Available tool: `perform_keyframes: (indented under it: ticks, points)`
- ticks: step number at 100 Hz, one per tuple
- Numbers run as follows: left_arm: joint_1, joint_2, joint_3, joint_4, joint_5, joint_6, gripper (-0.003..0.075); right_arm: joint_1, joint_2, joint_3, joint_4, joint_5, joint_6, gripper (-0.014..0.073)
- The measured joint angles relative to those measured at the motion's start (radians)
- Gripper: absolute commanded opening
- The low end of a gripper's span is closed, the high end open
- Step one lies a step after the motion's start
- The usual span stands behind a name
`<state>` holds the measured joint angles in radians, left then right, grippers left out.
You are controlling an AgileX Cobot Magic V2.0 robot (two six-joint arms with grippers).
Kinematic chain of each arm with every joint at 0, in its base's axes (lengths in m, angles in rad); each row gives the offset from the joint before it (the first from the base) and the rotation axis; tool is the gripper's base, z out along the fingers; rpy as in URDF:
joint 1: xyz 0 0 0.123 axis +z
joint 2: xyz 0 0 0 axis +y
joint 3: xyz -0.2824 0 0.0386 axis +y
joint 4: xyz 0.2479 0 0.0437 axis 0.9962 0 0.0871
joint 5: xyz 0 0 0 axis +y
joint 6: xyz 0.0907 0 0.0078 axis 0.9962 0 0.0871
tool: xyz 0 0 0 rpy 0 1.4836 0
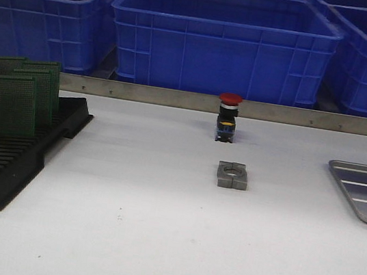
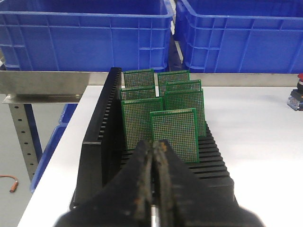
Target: Place circuit board on tray
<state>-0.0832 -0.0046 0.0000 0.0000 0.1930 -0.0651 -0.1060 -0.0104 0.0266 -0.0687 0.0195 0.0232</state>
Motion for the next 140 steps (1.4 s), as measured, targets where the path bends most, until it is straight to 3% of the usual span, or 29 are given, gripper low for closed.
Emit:
perform_keyframes:
  ticks: [48, 76, 101, 118, 127, 140]
  points:
    - [0.000, 0.000, -0.003, 0.000, -0.161, 0.000, -0.0020, 0.000, 0.000, 0.000, 0.000, 0.000, 0.000, -0.0062]
    - [0.000, 0.054, -0.245, 0.000, 0.117, 0.000, -0.0020, 0.000, 0.000, 0.000, 0.000, 0.000, 0.000, -0.0062]
    - [0.000, 0.350, -0.513, 0.000, 0.392, 0.000, -0.0020, 0.000, 0.000, 0.000, 0.000, 0.000, 0.000, -0.0062]
    - [0.000, 0.586, -0.646, -0.029, 0.458, 0.000, -0.0014, 0.000, 0.000, 0.000, 0.000, 0.000, 0.000, -0.0062]
    - [0.000, 0.696, -0.706, -0.033, 0.482, 0.000, 0.0060, 0.000, 0.000, 0.000, 0.000, 0.000, 0.000, -0.0062]
    - [0.000, 0.863, -0.785, -0.071, 0.504, 0.048, 0.0314, 0.000, 0.000, 0.000, 0.000, 0.000, 0.000, -0.0062]
